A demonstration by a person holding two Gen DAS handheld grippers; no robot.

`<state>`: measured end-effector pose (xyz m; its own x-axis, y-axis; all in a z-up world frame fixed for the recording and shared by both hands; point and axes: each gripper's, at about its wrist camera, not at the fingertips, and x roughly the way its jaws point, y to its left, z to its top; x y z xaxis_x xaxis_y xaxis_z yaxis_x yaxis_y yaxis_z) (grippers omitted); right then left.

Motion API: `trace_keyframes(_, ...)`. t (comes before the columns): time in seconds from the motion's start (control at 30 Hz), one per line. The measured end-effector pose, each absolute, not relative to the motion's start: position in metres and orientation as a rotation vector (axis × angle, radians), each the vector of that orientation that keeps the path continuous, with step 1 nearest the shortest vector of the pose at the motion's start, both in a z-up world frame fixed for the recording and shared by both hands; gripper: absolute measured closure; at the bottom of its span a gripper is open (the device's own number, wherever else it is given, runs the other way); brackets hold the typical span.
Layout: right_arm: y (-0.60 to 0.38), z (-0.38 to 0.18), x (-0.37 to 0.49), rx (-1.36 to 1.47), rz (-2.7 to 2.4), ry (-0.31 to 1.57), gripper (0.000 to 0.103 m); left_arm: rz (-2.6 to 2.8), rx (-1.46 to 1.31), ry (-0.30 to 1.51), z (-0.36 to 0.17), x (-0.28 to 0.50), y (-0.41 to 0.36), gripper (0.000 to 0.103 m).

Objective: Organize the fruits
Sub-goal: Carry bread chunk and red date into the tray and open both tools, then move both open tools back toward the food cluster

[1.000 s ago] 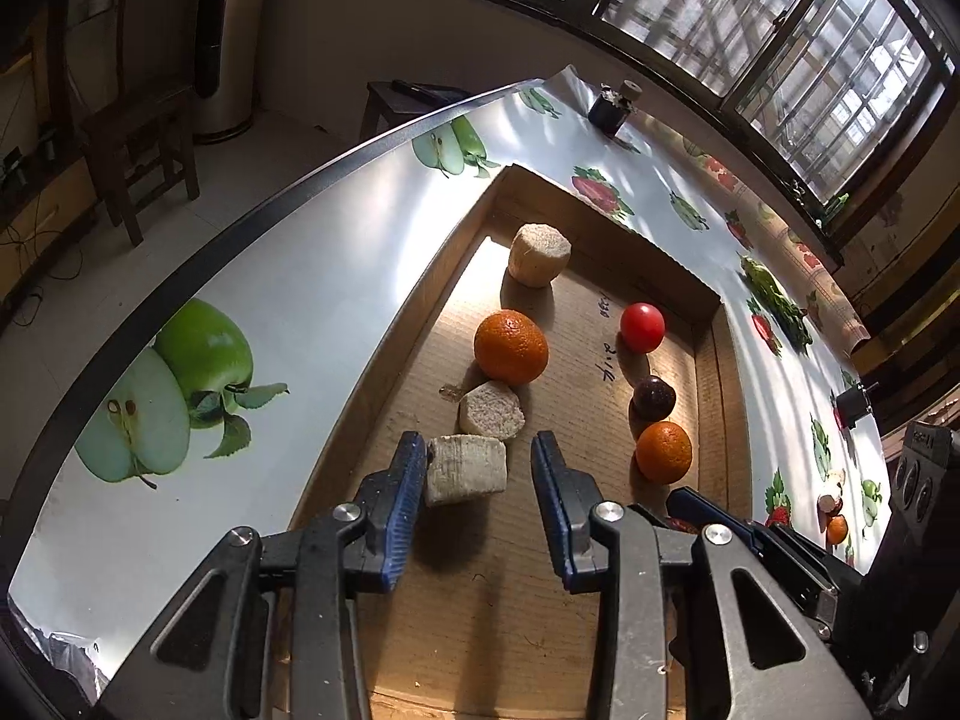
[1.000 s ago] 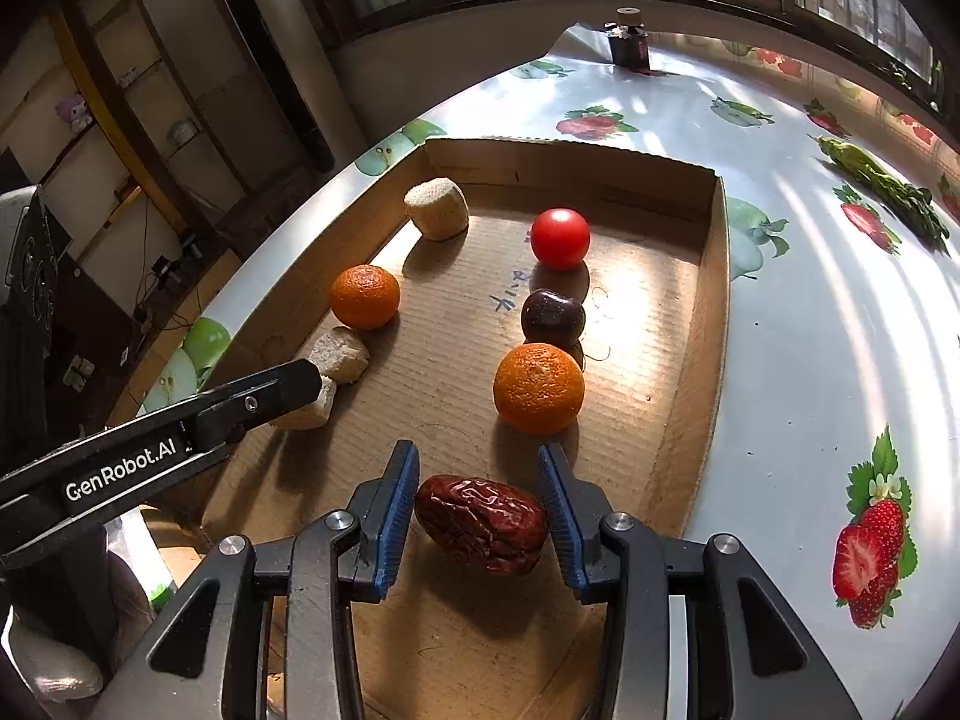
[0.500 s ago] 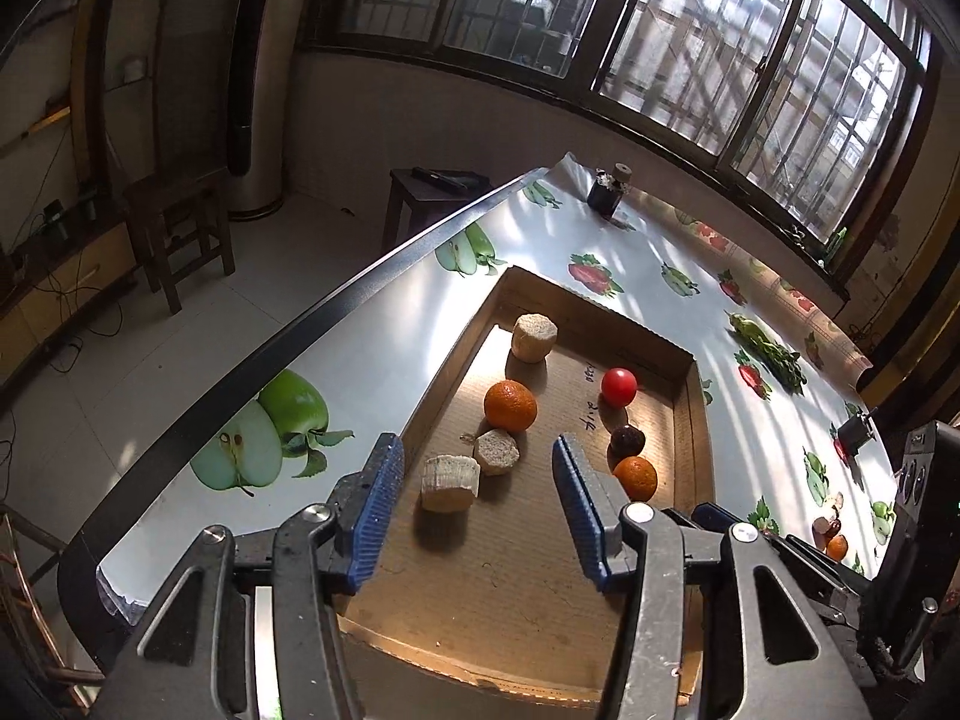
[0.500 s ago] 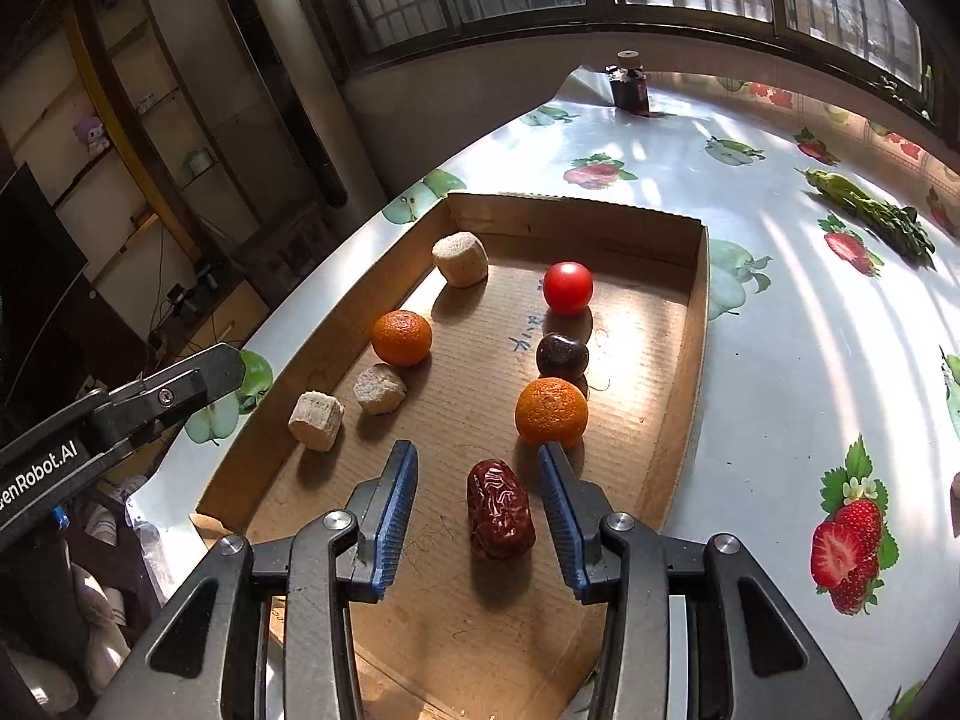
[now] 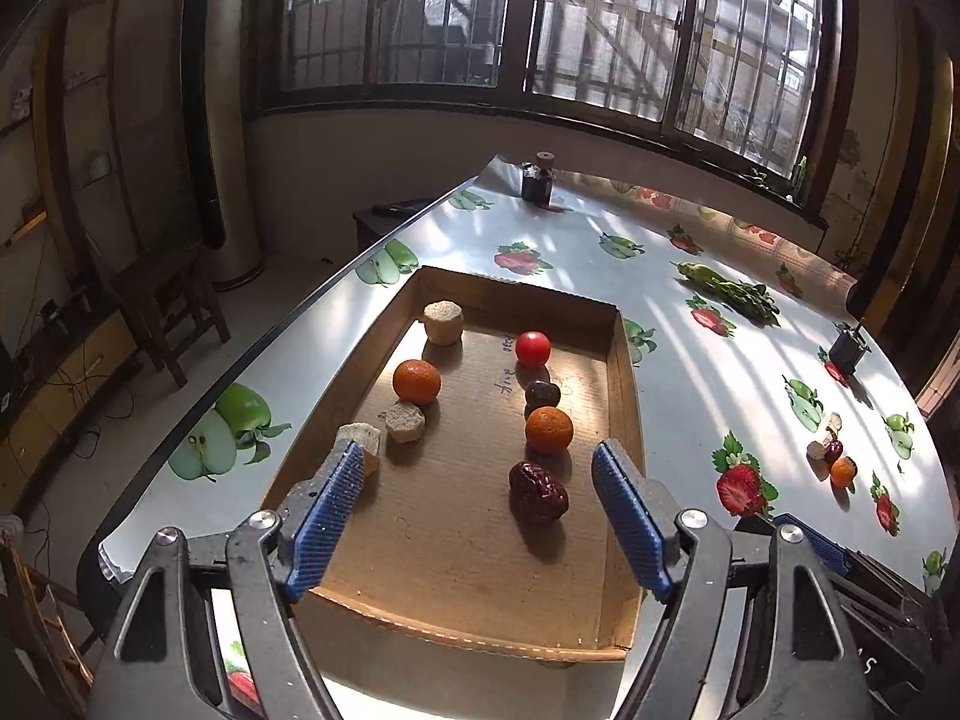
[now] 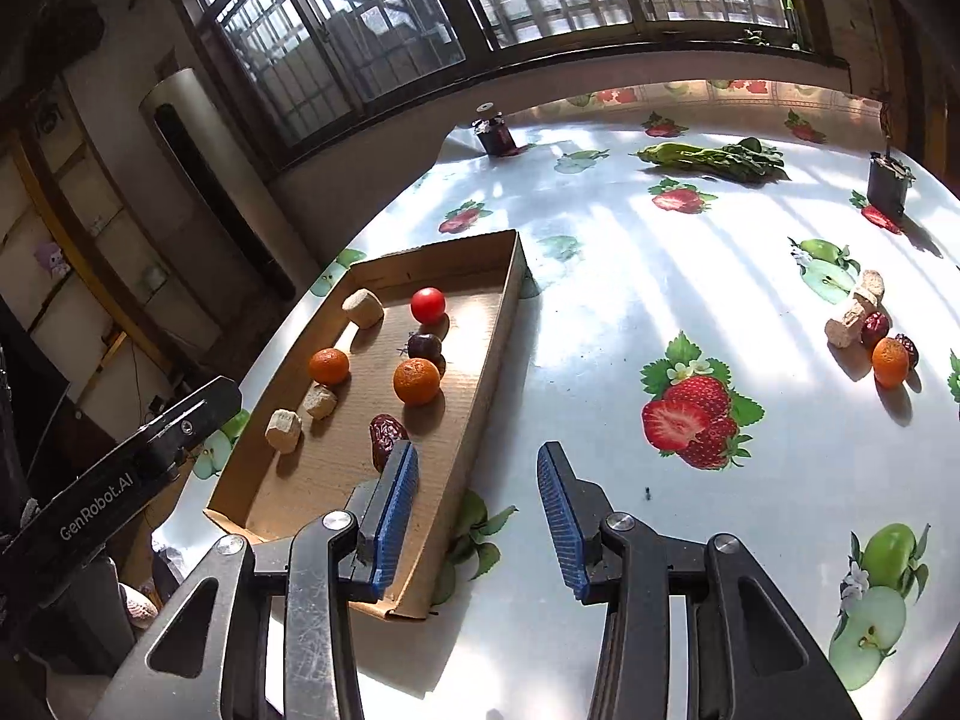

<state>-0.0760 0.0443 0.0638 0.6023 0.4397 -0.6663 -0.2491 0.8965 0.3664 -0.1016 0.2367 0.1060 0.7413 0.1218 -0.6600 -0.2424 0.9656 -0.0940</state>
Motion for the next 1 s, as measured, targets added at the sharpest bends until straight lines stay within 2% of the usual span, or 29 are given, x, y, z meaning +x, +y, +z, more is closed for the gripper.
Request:
trace_keyframes(0.33,0.013,0.058,-0.088,0.286,0.367,0.834,0.058,0.183,-0.095,0.713,0.109,-0.108,0.2,0.025)
trace_keyframes(1.0,-0.004,0.052,-0.088,0.331,0.371,0.841,0.058,0.164,-0.042,0.742,0.101,-0.104,0.175,0.025)
